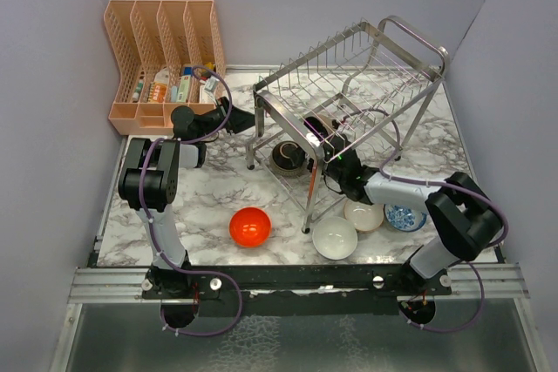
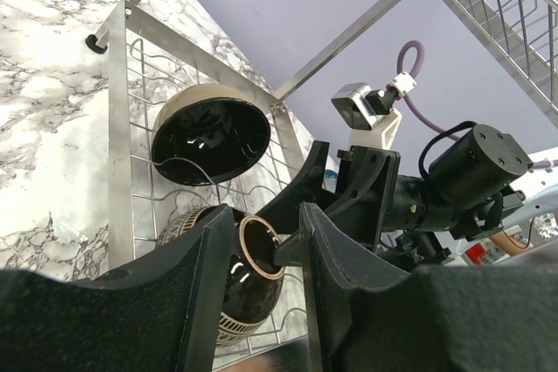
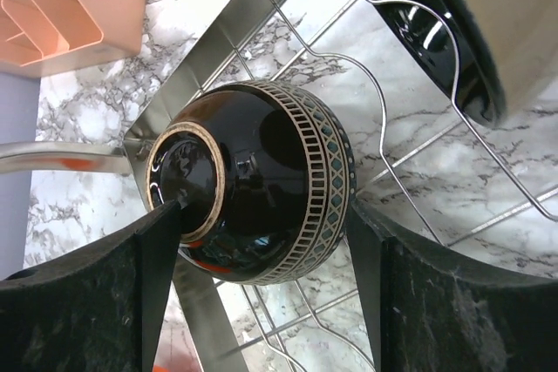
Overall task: Load the bowls into the dish rack
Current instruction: Move the bowl to the dish rack.
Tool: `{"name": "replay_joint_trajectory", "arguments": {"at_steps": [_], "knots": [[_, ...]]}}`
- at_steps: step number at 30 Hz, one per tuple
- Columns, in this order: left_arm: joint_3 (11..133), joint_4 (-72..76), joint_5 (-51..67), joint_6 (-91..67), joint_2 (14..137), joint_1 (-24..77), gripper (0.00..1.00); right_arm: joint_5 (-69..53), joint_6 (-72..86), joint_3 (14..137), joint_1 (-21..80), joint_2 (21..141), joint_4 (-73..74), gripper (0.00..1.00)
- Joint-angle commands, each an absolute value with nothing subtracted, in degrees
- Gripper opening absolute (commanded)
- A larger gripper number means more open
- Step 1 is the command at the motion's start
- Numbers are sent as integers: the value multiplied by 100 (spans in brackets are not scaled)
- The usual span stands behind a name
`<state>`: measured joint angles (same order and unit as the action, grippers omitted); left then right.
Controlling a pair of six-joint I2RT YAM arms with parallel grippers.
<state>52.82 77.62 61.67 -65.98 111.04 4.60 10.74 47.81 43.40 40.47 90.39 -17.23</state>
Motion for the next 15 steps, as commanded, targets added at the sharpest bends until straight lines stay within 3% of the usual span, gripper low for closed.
{"name": "replay_joint_trajectory", "arguments": {"at_steps": [1, 15], "knots": [[5427, 7641, 6198, -6369, 11127, 475, 39, 1174, 4759, 3949, 3956, 8894, -935, 71], [5451, 7240, 6158, -6078, 11080, 553, 39, 1706, 4965, 3429, 3638, 7899, -188, 70]]}}
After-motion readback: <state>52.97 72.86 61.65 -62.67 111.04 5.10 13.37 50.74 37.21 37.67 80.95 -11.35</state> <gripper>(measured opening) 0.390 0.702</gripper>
